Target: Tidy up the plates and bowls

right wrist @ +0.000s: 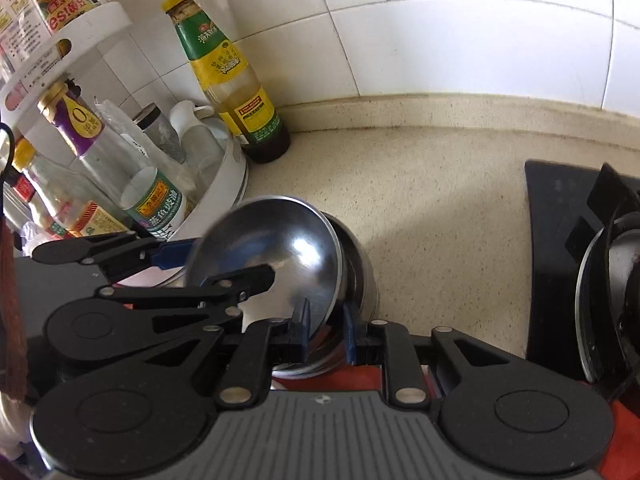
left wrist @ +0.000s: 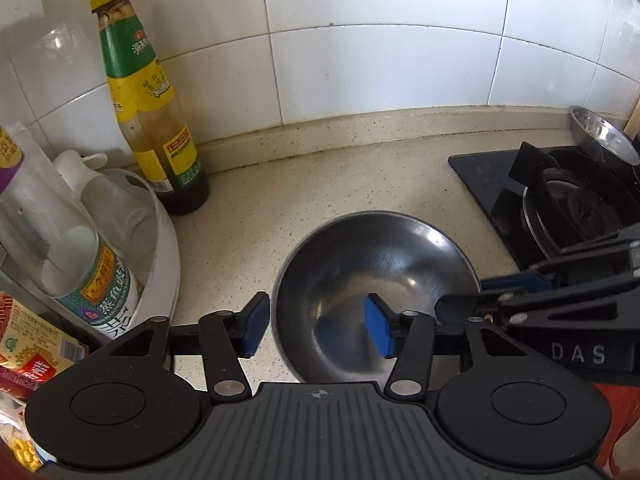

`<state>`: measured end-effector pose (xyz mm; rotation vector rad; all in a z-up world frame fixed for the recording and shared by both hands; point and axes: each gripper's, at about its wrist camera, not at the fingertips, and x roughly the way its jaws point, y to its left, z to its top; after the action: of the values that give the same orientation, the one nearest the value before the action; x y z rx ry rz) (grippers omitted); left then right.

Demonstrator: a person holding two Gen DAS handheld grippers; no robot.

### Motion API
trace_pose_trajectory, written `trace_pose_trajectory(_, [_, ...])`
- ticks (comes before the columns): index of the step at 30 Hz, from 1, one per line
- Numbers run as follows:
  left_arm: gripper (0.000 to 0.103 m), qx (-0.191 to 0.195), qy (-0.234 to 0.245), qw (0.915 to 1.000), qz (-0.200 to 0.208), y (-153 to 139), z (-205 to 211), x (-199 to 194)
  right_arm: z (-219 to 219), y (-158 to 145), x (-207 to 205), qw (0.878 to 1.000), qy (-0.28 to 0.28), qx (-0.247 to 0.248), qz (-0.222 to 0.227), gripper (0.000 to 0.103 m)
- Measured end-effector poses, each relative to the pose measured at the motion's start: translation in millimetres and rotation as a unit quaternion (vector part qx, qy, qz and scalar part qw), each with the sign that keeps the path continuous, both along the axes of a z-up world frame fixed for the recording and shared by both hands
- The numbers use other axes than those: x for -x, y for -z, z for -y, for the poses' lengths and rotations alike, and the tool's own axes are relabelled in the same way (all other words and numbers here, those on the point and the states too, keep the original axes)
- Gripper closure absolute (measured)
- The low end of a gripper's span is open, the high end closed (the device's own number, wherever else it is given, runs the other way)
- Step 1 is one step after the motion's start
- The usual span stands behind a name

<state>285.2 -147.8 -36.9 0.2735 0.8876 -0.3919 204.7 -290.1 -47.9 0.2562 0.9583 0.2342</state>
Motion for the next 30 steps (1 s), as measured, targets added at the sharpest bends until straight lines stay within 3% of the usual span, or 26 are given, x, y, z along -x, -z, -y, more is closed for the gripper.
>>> trace_pose_trajectory(8, [0.024,0.010,0.019,0.9996,0.019,-7.1,-9.6,10.6,9.8,-5.8,5.2,1.000,0.012,-0.009,0.010,0.075])
trace_pose_trajectory(14, [0.021,0.006,0.022,0.9996,0.015,-2.3,-24.9,17.4,8.0,2.9,4.7,1.000,0.016,-0.004,0.017,0.075])
trace_pose_trajectory(21, [0.020,0.014,0.004,0.9999,-0.006,7.3,-40.3,12.2,6.8,26.0,-4.3,1.000,0.015,-0.018,-0.012,0.076])
trace_pose_trajectory(25, [0.020,0.023,0.004,0.9997,-0.001,2.0,-43.9,12.8,10.9,23.5,-6.6,0.999,0.017,-0.032,-0.028,0.076])
trace_pose_trajectory(30, [0.014,0.051,0.039,0.9978,0.014,-9.1,-56.8,20.9,18.8,8.6,-2.3,0.999,0.016,-0.044,-0.004,0.076])
